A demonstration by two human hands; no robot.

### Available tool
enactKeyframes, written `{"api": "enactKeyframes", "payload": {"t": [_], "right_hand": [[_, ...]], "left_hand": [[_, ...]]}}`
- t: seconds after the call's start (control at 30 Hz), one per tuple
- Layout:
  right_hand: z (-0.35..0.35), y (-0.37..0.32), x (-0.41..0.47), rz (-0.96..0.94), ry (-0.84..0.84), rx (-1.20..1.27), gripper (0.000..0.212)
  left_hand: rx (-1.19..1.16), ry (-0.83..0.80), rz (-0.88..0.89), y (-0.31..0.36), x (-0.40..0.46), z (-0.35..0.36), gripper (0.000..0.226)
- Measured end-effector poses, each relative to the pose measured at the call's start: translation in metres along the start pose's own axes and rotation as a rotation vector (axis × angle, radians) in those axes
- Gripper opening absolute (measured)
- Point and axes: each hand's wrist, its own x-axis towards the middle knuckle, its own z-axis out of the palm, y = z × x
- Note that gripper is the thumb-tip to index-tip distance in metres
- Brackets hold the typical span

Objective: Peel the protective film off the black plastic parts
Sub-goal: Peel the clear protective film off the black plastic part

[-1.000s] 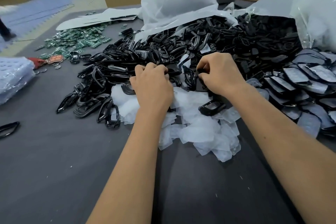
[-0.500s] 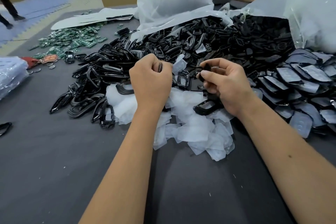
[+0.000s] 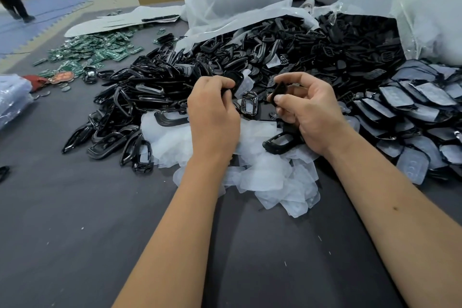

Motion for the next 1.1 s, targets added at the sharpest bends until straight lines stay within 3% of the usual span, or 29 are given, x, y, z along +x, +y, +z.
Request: {"api": "enactKeyframes", "payload": {"t": [0.23,0.5,0.63,0.87,1.1], "right_hand": [[0.001,0.001,0.0,0.027,0.034,0.0,0.017],[0.003,-0.002,-0.003,-0.033,0.055,0.095,0.027],[0.004,-0.004,-0.005,-0.058,0.109,0.044,0.009],[0.012,0.004,-0.006,-0.259,0.134,-0.176,0.006],[0.008,0.004,-0.002,-0.168,0.308,-0.028,0.009]], "left_hand": [[-0.287,0.203,-0.026,0.013,0.001,-0.004,0.023],[-0.42,0.012,-0.342,0.017,-0.008,0.013,0.017],[-0.505,-0.045,-0.415,0.016,-0.008,0.014,0.023],[-0.615,-0.142,-0.542,0.014,-0.005,0.011,0.021],[-0.652,0.011,-0.527,0.009,0.002,0.011,0.027]]}}
